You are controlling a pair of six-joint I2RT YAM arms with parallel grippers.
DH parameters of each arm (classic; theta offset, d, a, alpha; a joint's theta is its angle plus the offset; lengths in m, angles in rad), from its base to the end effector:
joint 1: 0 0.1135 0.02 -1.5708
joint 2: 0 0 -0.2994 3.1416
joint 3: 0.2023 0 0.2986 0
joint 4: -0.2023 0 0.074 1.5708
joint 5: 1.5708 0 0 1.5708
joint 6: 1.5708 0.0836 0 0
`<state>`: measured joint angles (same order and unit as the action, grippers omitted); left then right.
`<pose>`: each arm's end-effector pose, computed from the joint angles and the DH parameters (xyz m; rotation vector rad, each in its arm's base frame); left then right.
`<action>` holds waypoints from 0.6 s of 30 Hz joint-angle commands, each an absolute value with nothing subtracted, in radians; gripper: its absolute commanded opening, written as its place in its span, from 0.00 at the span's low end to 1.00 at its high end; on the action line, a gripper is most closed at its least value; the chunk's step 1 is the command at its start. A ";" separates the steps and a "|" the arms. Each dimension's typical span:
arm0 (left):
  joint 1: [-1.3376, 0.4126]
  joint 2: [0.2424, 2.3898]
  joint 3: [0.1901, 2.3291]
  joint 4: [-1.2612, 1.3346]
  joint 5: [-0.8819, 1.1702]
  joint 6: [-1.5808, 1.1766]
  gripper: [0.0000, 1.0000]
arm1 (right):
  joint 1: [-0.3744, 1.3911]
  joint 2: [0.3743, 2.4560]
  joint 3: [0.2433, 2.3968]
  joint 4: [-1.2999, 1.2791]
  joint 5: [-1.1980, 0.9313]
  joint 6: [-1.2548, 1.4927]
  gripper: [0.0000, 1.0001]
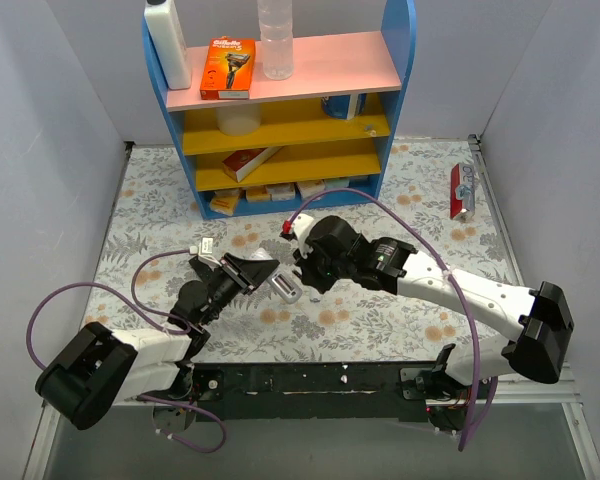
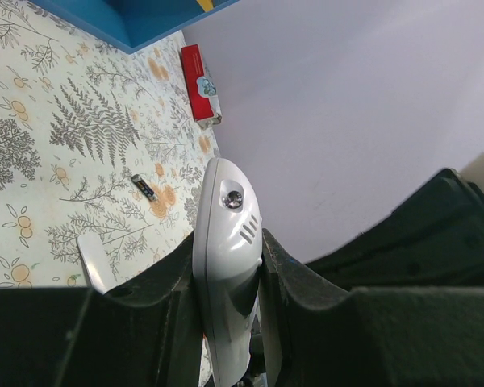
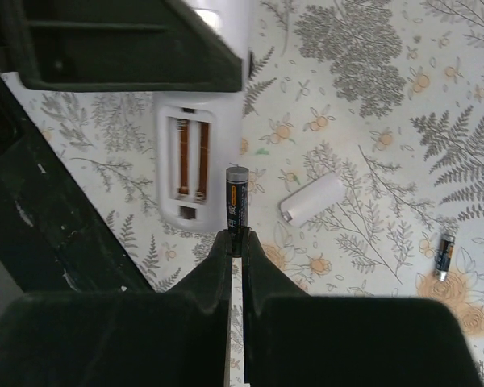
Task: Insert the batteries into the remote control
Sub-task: Load the battery into the remote control.
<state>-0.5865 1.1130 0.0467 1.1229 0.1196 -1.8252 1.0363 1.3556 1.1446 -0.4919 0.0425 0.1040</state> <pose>0.1930 -0.1402 0.1639 -1.0026 1.6132 -1.9144 0.1940 0.3208 0.3016 -1.0283 2.0950 0.5420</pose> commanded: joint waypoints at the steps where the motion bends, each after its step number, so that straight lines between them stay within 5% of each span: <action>1: -0.589 1.150 -0.086 1.229 0.095 -1.841 0.00 | 1.086 1.400 1.232 -0.548 0.048 0.135 0.01; 18: -0.589 1.350 -0.072 1.456 0.147 -1.853 0.00 | 1.117 1.520 1.321 -0.623 0.015 0.150 0.01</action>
<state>-0.5865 1.3174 0.0467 1.2804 0.1356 -1.8549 1.1080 1.5112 1.2724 -0.6106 0.0372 0.1368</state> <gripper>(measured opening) 0.256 0.045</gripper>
